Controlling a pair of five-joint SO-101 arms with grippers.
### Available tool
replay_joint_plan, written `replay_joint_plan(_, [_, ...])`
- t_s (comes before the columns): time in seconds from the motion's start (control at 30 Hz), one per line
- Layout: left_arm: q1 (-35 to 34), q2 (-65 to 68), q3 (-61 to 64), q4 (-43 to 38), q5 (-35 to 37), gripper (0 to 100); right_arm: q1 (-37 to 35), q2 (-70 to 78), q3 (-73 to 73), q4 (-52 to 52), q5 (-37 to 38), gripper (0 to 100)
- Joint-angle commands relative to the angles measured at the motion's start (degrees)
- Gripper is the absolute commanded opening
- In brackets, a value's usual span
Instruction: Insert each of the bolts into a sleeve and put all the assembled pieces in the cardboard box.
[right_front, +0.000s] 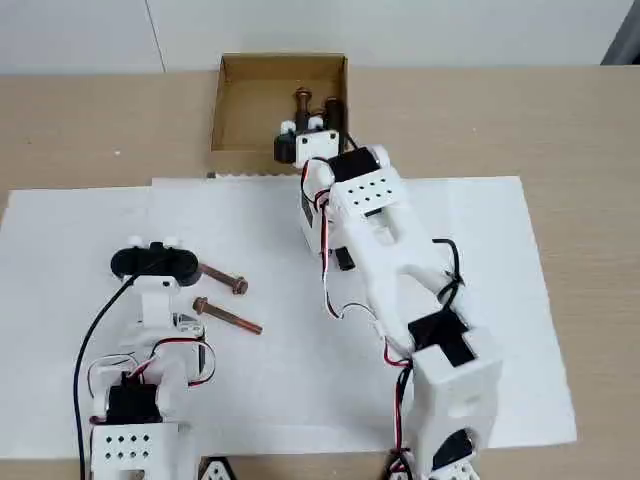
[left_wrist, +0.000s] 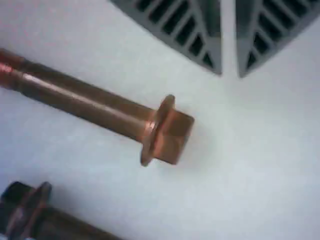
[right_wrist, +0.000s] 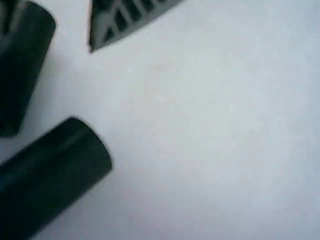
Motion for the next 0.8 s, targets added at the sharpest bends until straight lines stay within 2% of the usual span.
replay_joint_plan(0.0, [-0.1,-0.6,-0.5,0.0,0.0,1,0.8,0.1,-1.2,0.0,-0.3,11.9])
replay_joint_plan(0.13, [-0.1,-0.6,-0.5,0.0,0.0,1,1.5,0.2,-1.2,0.0,-0.4,18.0])
replay_joint_plan(0.37, [-0.1,-0.6,-0.5,0.0,0.0,1,1.5,0.5,-1.2,0.0,-0.3,13.6])
replay_joint_plan(0.77, [-0.1,-0.6,-0.5,0.0,0.0,1,1.6,6.9,-1.2,-2.0,-0.4,13.4])
